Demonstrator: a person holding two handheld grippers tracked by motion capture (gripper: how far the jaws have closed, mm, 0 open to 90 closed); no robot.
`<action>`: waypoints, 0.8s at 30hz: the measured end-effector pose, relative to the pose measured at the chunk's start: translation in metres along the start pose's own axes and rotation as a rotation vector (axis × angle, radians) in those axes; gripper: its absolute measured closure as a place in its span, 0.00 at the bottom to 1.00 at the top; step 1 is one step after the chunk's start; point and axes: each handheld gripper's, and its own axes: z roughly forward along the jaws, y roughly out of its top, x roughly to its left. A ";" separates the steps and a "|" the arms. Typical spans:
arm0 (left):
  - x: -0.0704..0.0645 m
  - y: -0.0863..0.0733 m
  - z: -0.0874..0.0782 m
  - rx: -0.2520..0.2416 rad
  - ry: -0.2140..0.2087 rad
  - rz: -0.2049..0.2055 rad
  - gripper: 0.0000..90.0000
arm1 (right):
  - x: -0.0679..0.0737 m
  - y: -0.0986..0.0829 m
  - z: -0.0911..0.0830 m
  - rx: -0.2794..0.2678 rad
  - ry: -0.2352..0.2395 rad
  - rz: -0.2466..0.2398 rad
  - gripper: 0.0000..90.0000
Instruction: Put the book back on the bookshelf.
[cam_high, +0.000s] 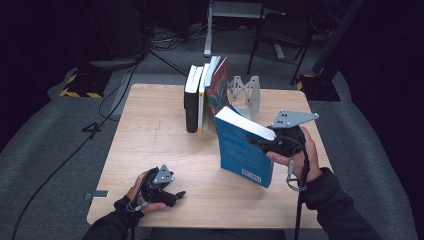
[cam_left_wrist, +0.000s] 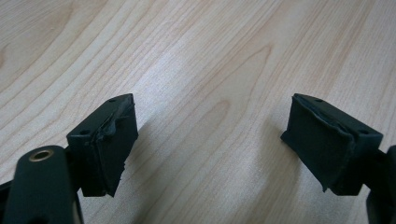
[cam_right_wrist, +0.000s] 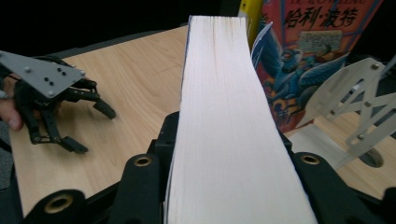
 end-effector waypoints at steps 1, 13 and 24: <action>0.000 0.000 0.000 0.001 -0.001 0.001 0.18 | -0.003 0.003 -0.001 0.006 -0.016 -0.003 0.67; 0.000 0.000 0.000 0.000 -0.002 0.001 0.18 | -0.044 0.030 0.007 0.001 -0.149 0.029 0.67; 0.000 0.000 0.001 -0.001 -0.002 -0.001 0.18 | -0.081 0.047 0.027 -0.040 -0.243 0.104 0.67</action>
